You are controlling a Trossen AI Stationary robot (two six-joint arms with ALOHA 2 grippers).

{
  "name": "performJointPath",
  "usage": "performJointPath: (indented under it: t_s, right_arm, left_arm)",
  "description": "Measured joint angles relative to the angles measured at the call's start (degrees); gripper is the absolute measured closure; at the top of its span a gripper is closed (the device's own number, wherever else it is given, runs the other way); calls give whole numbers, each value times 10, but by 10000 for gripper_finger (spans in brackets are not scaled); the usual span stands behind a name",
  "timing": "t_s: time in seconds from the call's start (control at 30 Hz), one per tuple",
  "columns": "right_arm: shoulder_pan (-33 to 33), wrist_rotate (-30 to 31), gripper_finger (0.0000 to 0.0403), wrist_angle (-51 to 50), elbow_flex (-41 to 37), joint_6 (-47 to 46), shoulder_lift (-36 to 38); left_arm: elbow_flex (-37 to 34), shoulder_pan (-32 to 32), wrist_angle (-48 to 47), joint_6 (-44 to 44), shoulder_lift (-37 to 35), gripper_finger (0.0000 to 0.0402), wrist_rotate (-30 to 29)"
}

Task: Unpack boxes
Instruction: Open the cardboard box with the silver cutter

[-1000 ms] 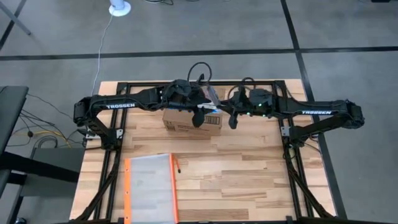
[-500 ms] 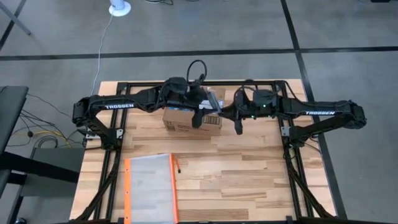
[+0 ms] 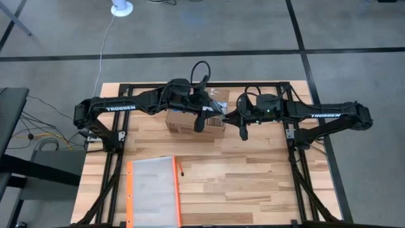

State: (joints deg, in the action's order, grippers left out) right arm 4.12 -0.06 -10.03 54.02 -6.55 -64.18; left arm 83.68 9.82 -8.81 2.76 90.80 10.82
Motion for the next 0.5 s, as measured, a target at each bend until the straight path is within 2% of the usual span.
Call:
performJointPath:
  t_s: [0.1, 0.23, 0.3, 0.4, 0.5]
  right_arm:
    - [-1, 0, 349, -3, 0, 2, 0]
    - [2, 4, 285, -17, 0, 2, 3]
    - [7, 12, 258, -31, 1, 20, 13]
    - [9, 89, 235, -65, 15, 54, 30]
    - [-5, 203, 229, -90, 25, 105, 31]
  left_arm:
    - [0, 0, -7, -6, -1, 340, -1]
    - [0, 5, -16, -38, 0, 340, -27]
    - [0, 15, -33, -65, 0, 340, -60]
    - [-12, 38, -54, -131, 0, 340, -107]
    - [-44, 62, -8, -213, 3, 340, -106]
